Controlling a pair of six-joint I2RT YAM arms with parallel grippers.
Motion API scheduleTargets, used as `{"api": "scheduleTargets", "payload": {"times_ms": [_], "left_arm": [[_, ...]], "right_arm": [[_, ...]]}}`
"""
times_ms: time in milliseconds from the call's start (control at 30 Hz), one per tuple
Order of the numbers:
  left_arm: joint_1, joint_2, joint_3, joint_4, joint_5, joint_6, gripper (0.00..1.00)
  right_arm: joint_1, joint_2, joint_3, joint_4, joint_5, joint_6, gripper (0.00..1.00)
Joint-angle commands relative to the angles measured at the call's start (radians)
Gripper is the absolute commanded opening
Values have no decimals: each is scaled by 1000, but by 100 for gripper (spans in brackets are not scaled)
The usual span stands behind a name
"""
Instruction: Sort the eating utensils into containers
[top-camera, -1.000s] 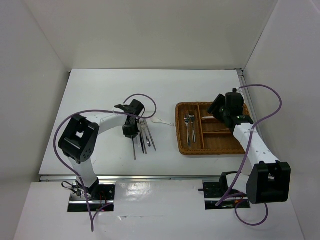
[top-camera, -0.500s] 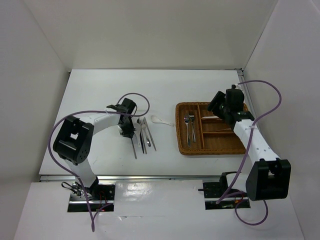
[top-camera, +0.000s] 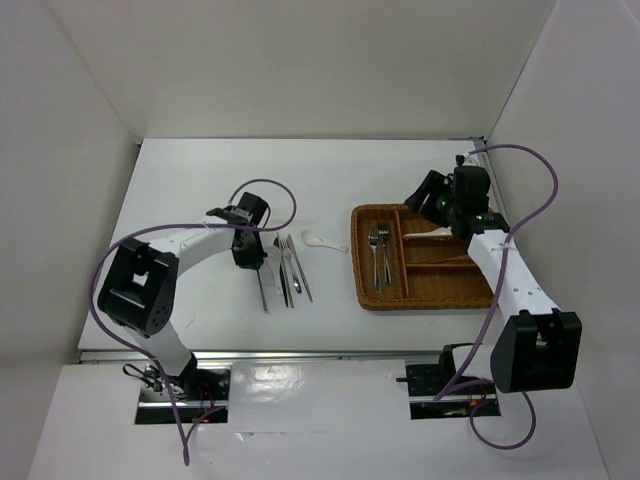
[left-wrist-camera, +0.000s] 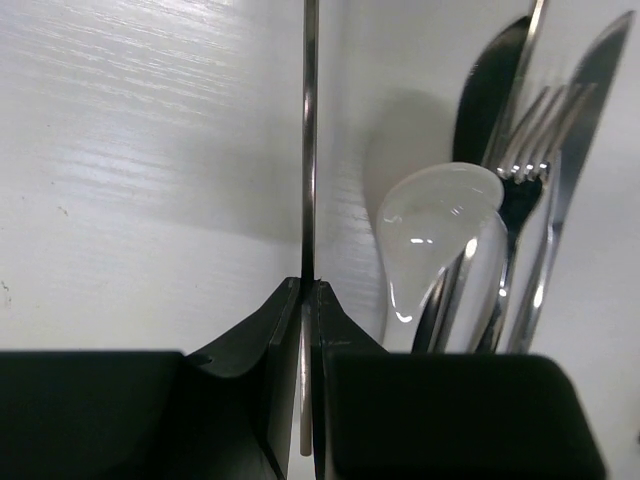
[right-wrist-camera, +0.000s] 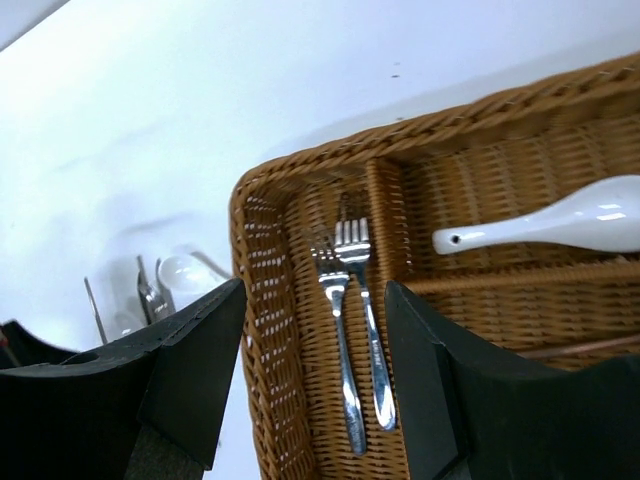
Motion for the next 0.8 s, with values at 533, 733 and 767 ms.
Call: {"api": "scheduleTargets", "payload": {"times_ms": [533,733,767], "left_arm": [[5,-180,164,-20,116,1,18],[5,-180,225,32,176,-35,18],[-8,-180,238,32,176,-35,18]], "right_arm": [[438,70,-17,292,-278,-105,72],[539,81,-28,316,-298,-114,80],[556,92,-28,338,-298,-114,80]]}}
